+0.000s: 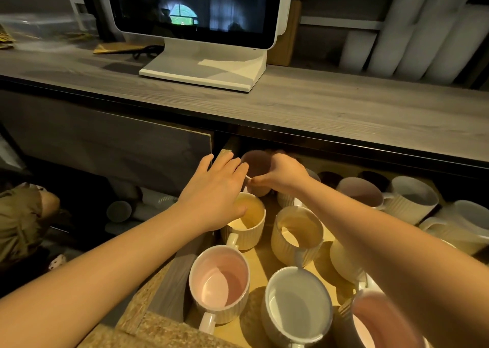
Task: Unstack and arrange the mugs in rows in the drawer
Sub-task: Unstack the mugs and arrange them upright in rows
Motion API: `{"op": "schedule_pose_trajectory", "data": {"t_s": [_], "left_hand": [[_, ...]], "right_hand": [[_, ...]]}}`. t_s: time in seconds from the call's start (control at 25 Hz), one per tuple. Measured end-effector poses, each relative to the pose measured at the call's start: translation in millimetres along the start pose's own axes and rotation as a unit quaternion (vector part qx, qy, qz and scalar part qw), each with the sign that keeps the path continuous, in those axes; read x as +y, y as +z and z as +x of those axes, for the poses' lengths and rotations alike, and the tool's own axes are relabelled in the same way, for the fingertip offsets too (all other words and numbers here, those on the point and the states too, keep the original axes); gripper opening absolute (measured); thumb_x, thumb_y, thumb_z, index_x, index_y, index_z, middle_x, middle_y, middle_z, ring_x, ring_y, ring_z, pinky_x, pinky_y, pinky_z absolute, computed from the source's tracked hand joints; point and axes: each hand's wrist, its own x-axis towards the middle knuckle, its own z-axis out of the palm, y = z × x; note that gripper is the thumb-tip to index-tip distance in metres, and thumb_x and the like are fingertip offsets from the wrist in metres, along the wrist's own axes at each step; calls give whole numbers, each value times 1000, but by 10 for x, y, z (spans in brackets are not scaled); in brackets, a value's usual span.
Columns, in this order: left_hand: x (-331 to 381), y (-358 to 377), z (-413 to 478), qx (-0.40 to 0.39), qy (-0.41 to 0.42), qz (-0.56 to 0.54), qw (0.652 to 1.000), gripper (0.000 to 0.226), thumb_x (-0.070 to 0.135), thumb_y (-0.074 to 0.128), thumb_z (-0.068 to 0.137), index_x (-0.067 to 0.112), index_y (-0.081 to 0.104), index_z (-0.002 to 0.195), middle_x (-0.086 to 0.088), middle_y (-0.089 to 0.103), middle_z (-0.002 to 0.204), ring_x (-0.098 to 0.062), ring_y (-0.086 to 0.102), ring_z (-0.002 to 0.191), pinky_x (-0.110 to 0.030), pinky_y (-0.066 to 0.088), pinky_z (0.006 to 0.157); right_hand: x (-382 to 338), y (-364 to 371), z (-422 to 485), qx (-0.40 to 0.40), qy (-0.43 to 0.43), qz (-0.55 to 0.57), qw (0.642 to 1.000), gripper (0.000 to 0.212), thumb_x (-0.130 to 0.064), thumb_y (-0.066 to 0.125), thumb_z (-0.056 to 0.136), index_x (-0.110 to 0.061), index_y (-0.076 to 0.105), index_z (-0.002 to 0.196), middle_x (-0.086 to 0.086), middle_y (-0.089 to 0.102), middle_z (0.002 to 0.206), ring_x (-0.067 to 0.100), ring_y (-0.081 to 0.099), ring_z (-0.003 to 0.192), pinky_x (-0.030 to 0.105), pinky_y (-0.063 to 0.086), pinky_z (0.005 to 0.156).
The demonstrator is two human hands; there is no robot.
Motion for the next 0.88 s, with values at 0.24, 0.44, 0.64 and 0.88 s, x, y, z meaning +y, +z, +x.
{"op": "schedule_pose_trajectory", "data": {"t_s": [0.24, 0.44, 0.64, 0.88], "left_hand": [[-10, 13, 14, -9, 5, -2, 1000, 71, 49, 50, 89, 22, 19, 147, 1, 18, 157, -19, 4, 147, -40, 3, 118], [8, -6, 10, -14, 7, 1, 1000, 66, 49, 49, 90, 23, 24, 145, 1, 20, 156, -19, 4, 146, -40, 3, 118], [59, -76, -2, -39, 23, -11, 999, 59, 44, 47, 92, 24, 27, 145, 3, 22, 156, -16, 11, 146, -37, 4, 118], [331, -211, 124, -116, 54, -21, 992, 51, 37, 46, 94, 21, 36, 141, -2, 40, 147, -20, 37, 134, -38, 27, 112]], "right_hand": [[35, 39, 105, -81, 18, -26, 996, 49, -38, 67, 83, -10, 55, 121, 9, 61, 113, 18, 56, 99, 25, 44, 77], [95, 58, 73, -95, 0, -49, 994, 49, -44, 59, 86, -12, 55, 123, 9, 63, 119, 23, 59, 107, 31, 50, 90], [198, -225, -238, -58, -75, -89, 992, 45, -35, 58, 89, -14, 50, 128, 7, 62, 119, 18, 58, 102, 26, 49, 81], [587, -696, -722, -44, -103, -175, 978, 54, -37, 57, 90, -21, 40, 139, 4, 51, 138, 22, 51, 122, 35, 45, 97]]}}
